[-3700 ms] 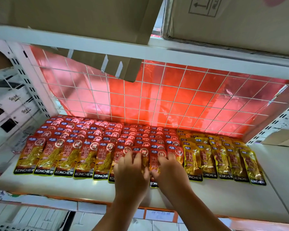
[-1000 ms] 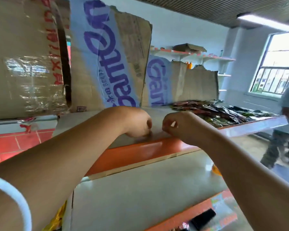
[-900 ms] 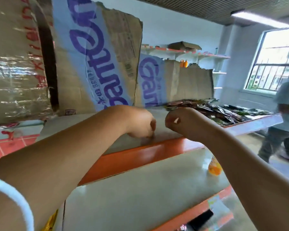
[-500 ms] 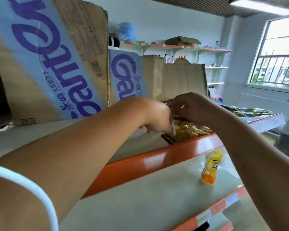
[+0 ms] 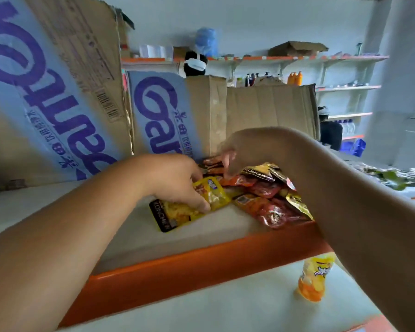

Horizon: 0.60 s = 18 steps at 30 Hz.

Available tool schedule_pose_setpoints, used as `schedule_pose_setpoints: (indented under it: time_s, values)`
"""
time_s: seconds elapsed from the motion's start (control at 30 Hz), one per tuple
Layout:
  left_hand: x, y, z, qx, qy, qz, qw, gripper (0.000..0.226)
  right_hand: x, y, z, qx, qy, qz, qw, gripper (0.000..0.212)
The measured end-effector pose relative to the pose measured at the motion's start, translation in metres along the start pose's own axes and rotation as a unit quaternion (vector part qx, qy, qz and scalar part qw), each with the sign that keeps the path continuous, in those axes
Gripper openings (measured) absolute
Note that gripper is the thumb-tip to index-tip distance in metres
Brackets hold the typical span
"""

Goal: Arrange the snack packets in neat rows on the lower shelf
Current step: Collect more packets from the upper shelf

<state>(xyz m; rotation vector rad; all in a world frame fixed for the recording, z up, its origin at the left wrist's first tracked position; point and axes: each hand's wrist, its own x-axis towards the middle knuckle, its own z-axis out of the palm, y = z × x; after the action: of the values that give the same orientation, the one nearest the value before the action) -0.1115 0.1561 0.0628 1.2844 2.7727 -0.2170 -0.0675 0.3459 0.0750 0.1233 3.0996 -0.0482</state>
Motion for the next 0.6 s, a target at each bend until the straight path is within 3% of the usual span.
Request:
schedule_pose_setpoints:
  time_s: [0.1, 0.27, 0.5, 0.6]
  values:
    - [0.004, -0.021, -0.001, -0.007, -0.021, -0.059, 0.998, 0.066, 0.004, -0.009, 0.003, -0.081, -0.042, -0.010, 0.996, 0.034]
    - [0.013, -0.032, 0.003, -0.041, -0.035, -0.122, 0.991, 0.062, -0.006, -0.007, 0.013, -0.065, 0.009, -0.032, 0.997, 0.027]
    - [0.008, -0.032, 0.000, -0.076, -0.087, -0.125, 0.985, 0.085, -0.011, -0.015, 0.011, -0.142, 0.076, -0.056, 0.985, 0.009]
    - [0.008, -0.033, 0.001, -0.082, -0.086, -0.131, 0.984, 0.085, -0.008, -0.011, 0.009, -0.127, 0.143, -0.067, 0.979, 0.015]
